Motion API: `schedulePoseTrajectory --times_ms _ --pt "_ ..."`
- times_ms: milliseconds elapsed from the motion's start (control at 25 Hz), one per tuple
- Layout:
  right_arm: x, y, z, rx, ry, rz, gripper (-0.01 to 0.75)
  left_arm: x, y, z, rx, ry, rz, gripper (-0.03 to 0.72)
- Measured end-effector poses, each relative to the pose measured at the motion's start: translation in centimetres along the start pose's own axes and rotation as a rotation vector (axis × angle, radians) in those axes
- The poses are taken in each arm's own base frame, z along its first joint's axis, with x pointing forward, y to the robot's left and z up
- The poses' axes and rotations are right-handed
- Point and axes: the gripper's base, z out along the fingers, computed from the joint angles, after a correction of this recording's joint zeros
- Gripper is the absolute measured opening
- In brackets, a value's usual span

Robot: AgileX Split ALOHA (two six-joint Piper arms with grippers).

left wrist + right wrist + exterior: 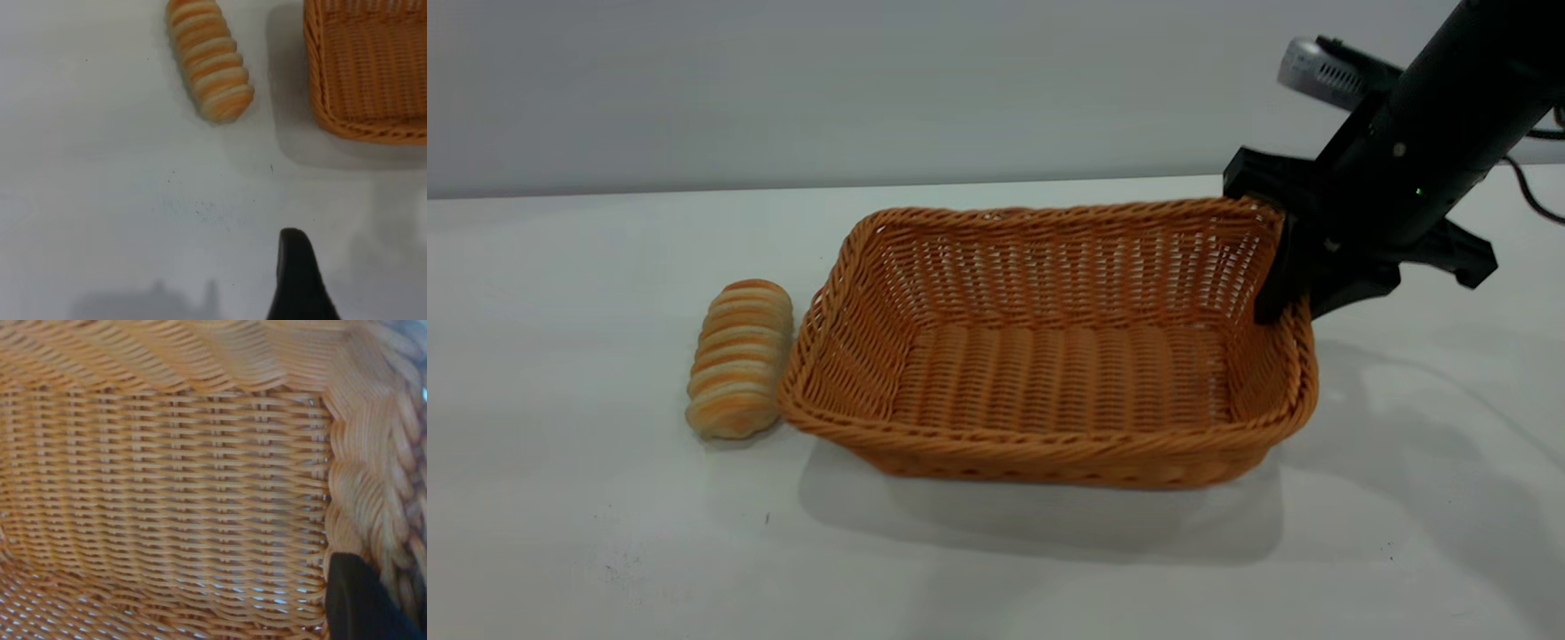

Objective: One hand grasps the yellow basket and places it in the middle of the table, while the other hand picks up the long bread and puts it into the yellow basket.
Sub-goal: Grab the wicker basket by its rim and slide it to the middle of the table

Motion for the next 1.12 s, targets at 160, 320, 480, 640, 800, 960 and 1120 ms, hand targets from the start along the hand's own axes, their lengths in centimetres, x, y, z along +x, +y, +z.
schedulePoseTrajectory --times_ms 160,320,480,640,800,960,1120 --pt "0.6 0.1 1.2 -0.007 0.039 -0.030 0.100 0.0 0.0 0.0 0.000 0.000 0.000 0.513" --pt "1.1 0.3 2.3 -0.016 0.060 -0.070 0.100 0.0 0.0 0.0 0.000 0.000 -0.001 0.513" --pt "1.1 0.7 2.4 -0.018 0.042 -0.151 0.136 0.0 0.0 0.0 0.001 0.000 -0.002 0.513" --pt "1.1 0.7 2.4 -0.019 0.038 -0.185 0.350 0.0 0.0 0.0 0.001 0.000 -0.002 0.513" --pt "1.1 0.7 2.4 -0.018 0.036 -0.199 0.602 -0.1 0.0 0.0 0.001 -0.011 -0.002 0.513" --pt "1.0 0.8 1.9 -0.015 0.032 -0.272 0.688 -0.3 0.0 0.0 -0.002 -0.033 -0.001 0.513" --pt "0.3 2.0 -1.0 -0.037 -0.029 -0.328 0.661 -0.6 0.0 0.0 -0.004 -0.063 0.000 0.513"
